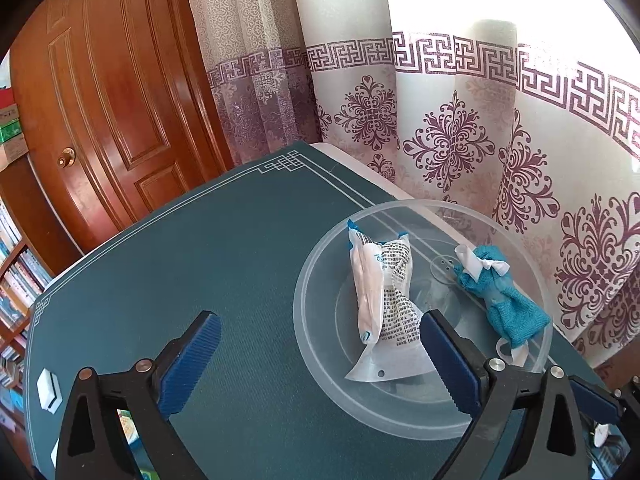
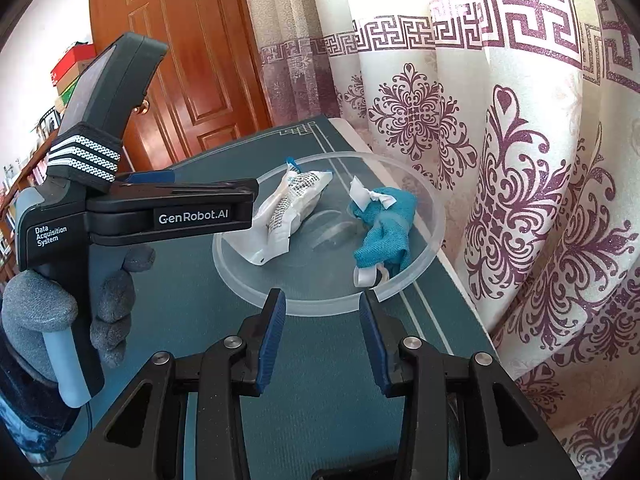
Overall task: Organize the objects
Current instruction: 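Carry the white plastic bag into the bowl and open the left tool, then move the left tool back over the white medicine box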
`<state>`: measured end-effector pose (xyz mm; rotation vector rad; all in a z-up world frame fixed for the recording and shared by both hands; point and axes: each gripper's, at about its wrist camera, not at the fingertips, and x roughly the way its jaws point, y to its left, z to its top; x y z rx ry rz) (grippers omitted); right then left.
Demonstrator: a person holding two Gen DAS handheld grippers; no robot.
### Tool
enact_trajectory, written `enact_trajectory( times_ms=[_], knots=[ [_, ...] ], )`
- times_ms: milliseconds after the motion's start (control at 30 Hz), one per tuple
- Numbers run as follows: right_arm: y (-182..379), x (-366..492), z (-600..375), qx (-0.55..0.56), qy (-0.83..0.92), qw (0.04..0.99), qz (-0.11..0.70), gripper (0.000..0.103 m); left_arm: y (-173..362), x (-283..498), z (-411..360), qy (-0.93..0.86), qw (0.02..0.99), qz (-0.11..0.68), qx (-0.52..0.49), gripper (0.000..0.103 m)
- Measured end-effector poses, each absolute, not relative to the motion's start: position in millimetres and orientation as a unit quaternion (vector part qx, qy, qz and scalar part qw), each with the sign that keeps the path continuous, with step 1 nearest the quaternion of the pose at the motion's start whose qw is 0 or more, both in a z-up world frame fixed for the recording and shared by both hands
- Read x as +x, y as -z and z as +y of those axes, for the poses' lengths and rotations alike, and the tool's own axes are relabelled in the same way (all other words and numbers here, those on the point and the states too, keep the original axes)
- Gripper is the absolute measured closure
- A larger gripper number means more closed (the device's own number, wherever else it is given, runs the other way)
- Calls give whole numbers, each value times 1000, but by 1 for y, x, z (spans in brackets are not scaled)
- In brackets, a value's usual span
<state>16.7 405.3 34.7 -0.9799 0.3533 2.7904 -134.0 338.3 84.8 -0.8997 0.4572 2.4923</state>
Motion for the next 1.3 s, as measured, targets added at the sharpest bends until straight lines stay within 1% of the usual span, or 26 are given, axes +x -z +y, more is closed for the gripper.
enact_trajectory(
  times_ms=[67, 400, 567, 767, 1300],
  knots=[
    [-34, 17, 403, -329, -933, 82, 119, 56, -85, -130, 333, -904, 223, 163, -326, 1],
    [-29, 17, 386, -339, -932, 66, 112, 55, -84, -121, 306, -907, 203, 150, -338, 1],
    [-20, 15, 374, -349, -929, 36, 119, 51, -81, -119, 286, -909, 189, 139, -344, 1],
    [-12, 13, 349, -361, -927, 6, 104, 51, -73, -116, 261, -910, 175, 127, -355, 1],
    [3, 6, 304, -384, -918, -23, 98, 51, -59, -100, 193, -914, 127, 104, -371, 1]
  ],
)
